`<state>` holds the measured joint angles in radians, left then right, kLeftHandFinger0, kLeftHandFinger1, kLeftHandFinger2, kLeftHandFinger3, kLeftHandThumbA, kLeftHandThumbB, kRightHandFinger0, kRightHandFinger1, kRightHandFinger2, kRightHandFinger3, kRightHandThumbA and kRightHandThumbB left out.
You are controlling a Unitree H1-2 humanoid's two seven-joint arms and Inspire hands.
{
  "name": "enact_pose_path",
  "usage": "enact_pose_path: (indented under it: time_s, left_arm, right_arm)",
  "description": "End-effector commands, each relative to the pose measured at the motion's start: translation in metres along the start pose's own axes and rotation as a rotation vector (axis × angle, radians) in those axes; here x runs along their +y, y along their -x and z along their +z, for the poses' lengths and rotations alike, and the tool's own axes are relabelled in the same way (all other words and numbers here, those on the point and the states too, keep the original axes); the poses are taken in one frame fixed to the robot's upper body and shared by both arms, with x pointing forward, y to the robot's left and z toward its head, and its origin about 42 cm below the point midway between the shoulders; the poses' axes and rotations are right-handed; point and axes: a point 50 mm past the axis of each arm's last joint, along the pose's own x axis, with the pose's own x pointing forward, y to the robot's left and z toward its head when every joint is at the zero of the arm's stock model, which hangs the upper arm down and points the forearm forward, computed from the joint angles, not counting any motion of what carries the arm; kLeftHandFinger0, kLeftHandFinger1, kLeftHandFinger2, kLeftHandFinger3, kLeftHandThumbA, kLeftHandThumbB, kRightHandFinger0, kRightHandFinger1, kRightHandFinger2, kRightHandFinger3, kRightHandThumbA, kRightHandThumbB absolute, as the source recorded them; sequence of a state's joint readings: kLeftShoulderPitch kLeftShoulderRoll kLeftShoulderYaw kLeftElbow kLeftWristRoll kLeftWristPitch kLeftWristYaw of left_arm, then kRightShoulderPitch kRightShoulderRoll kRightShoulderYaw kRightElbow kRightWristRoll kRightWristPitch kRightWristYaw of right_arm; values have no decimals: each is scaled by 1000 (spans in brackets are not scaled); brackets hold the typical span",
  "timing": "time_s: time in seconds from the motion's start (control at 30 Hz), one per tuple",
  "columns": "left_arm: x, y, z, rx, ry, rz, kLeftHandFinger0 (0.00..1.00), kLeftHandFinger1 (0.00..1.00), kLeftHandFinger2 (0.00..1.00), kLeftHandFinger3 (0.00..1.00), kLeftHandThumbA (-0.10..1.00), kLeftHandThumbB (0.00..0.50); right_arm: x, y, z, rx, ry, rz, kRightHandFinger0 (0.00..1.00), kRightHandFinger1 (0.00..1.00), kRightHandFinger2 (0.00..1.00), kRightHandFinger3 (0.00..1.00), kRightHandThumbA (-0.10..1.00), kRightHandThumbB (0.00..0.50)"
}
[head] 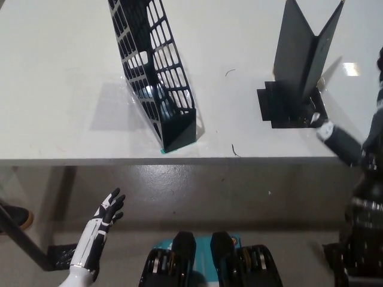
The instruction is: A notebook is kept standing on the table on the right hand side and a black shelf is kept on the left hand side and the robot uses its right hand to grab the notebook and places it in the shelf
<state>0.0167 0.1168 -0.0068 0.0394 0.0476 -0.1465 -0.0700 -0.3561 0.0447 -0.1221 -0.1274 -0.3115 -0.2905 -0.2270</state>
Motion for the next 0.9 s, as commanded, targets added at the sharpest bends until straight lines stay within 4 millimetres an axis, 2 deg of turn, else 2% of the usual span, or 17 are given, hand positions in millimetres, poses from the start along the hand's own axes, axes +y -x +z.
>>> enact_pose_path:
  time_s: [0.0,0.03,0.07,0.13,0.3,0.37,0.47,0.6,0.67,0.7,0.77,0.8,0.87]
  left_arm:
    - [-1,1,5,-40,7,-15,1000,1000,1000,1000,1000,179]
    - [-1,1,5,-39,8,-14,1000,1000,1000,1000,1000,181]
    - [0,1,5,-40,9,-13,1000,1000,1000,1000,1000,180]
    - [0,2,3,-42,4,-13,1000,1000,1000,1000,1000,170]
    - [0,3,2,-37,13,-15,1000,1000,1000,1000,1000,161]
    - [-1,3,3,-33,22,-20,1000,1000,1000,1000,1000,155]
    - [-2,4,3,-29,19,-20,1000,1000,1000,1000,1000,168]
    - [-3,6,1,-30,16,-19,1000,1000,1000,1000,1000,164]
    - [-4,7,0,-31,18,-21,1000,1000,1000,1000,1000,150]
    - [-4,7,1,-33,18,-22,1000,1000,1000,1000,1000,144]
    - [-3,6,1,-34,18,-20,1000,1000,1000,1000,1000,142]
    - [-3,7,1,-31,23,-19,1000,1000,1000,1000,1000,157]
    - [-3,8,1,-33,21,-18,1000,1000,1000,1000,1000,150]
  right_arm:
    - [4,-32,-9,41,18,-48,1000,1000,1000,1000,1000,333]
    - [5,-34,-12,50,18,-51,1000,1000,1000,1000,1000,293]
    - [7,-39,-17,55,22,-51,1000,1000,1000,1000,1000,323]
    - [11,-47,-28,71,25,-64,1000,1000,1000,1000,1000,333]
    - [21,-69,-52,127,3,-86,1000,1000,1000,1000,1000,307]
    - [28,-83,-67,176,-5,-81,1000,1000,1000,1000,1000,325]
    - [35,-92,-79,214,-14,-72,1000,1000,1000,1000,1000,330]
    - [51,-105,-112,365,-16,-90,1000,1000,1000,1000,1000,350]
    - [54,-111,-122,433,16,-111,1000,1000,1000,1000,1000,369]
    - [58,-118,-128,472,-19,-126,1000,1000,1000,1000,1000,402]
    - [63,-129,-133,536,-54,-130,1000,1000,1000,1000,1000,388]
    - [65,-135,-135,572,-73,-148,1000,1000,1000,1000,1000,386]
    - [69,-143,-138,644,-158,-147,1000,1000,1000,1000,1000,413]
